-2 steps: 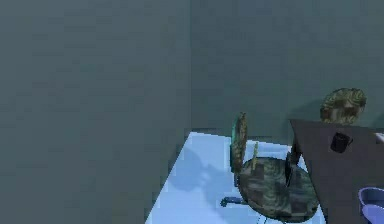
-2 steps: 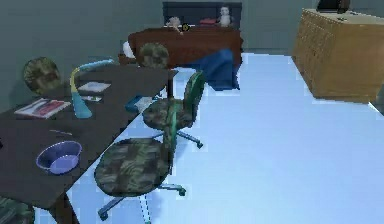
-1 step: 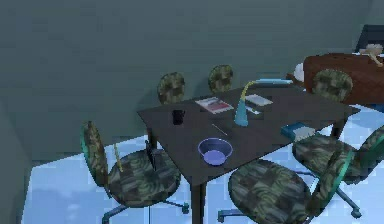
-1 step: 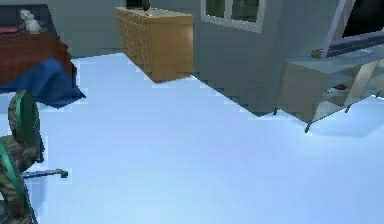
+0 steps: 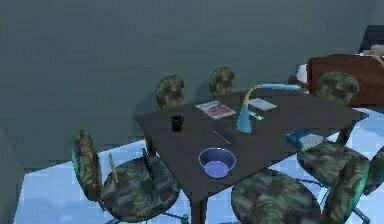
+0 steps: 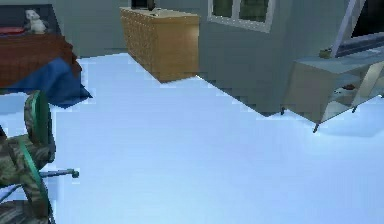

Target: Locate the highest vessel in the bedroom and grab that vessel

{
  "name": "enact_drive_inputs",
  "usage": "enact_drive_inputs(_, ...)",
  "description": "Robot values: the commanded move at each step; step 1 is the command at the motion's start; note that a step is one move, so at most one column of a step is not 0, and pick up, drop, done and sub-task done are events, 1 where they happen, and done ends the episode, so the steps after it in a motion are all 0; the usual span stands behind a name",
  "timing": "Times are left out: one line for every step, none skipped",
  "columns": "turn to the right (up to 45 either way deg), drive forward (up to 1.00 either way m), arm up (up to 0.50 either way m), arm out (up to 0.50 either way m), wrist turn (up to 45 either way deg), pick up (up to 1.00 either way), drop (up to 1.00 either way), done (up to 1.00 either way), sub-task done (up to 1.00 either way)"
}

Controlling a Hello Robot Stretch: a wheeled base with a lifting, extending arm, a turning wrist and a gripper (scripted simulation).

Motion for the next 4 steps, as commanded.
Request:
enact_drive_inputs(-45.0,0.00,0.00,0.00,0.0,0.00,0.00,0.00,0.00)
enact_drive_inputs(-45.0,0.00,0.00,0.00,0.0,0.00,0.00,0.00,0.00)
enact_drive_inputs(-3.0,0.00,0.00,0.00,0.0,0.00,0.00,0.00,0.00)
enact_drive_inputs(45.0,0.00,0.00,0.00,0.0,0.00,0.00,0.00,0.00)
